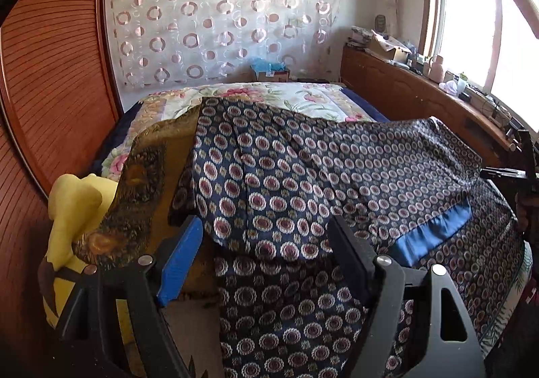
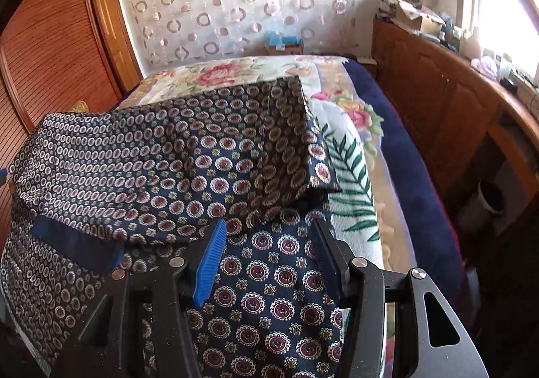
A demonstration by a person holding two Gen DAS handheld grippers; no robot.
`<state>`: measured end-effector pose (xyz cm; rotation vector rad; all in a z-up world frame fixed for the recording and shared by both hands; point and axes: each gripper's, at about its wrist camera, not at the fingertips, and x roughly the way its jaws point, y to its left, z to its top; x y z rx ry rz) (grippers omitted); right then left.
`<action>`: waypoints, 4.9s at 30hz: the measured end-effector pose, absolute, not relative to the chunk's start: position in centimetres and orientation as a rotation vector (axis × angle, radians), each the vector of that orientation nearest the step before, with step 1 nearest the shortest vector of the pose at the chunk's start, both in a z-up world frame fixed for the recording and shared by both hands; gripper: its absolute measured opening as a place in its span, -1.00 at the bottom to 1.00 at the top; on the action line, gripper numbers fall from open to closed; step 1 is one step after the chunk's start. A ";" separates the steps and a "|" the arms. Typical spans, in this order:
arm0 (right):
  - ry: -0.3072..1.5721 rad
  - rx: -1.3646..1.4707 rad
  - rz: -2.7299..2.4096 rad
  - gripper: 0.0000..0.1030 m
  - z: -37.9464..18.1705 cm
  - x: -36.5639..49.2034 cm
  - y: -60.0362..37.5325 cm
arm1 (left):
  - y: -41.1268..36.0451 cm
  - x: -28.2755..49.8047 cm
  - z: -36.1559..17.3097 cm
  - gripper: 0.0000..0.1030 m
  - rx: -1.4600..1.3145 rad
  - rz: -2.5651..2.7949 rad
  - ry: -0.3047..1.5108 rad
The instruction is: Fold small clothes
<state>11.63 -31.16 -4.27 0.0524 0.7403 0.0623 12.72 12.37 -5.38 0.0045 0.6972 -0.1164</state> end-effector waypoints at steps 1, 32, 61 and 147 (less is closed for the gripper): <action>0.744 0.065 0.066 0.05 -4.5 11.7 -31.3 | 12.5 12.7 -5.5 0.50 0.004 -0.114 0.702; 0.664 0.023 -0.012 0.05 -4.3 12.3 -31.4 | 16.3 17.2 -6.9 -0.91 -0.023 -0.019 0.725; 0.596 -0.026 0.105 -0.98 0.0 11.3 -31.2 | 13.2 9.4 -1.5 -0.96 -0.094 -0.157 0.570; 0.722 -0.192 0.239 -0.01 -8.6 5.6 -19.3 | 14.8 1.9 -13.3 0.46 -0.146 -0.011 0.818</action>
